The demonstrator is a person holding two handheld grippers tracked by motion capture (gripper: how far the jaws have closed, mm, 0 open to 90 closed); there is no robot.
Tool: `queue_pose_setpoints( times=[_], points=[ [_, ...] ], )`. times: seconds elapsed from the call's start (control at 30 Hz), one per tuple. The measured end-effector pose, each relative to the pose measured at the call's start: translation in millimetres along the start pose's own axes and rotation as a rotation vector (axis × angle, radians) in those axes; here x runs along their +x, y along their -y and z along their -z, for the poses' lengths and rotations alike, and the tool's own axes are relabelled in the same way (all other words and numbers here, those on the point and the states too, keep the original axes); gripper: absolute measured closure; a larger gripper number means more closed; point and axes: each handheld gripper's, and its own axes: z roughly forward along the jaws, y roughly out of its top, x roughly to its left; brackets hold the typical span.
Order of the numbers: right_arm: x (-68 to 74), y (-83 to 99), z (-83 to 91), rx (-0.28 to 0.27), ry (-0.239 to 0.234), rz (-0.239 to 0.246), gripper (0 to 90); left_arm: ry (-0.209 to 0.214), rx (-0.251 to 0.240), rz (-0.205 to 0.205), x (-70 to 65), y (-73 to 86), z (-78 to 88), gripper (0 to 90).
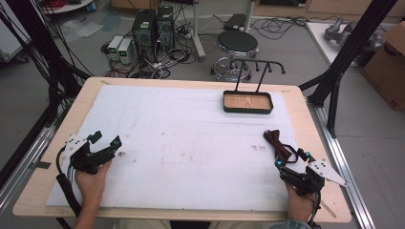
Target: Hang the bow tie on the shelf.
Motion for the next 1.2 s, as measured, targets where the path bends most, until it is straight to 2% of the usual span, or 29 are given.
queue_pose_setpoints(
  times=[0.87,1.2],
  points=[
    [1.0,0.1,-0.2,0.009,0.008,0.012,15.2,0.004,0.011,0.002,-0.4,1.1,-1.4,19.7],
    [-4.1,-3.8,-6.2,0.03,0.003,-0.04,16.7,0.005,0.012,0.009,-0.2,1.4,-2.1,19.7]
  ],
)
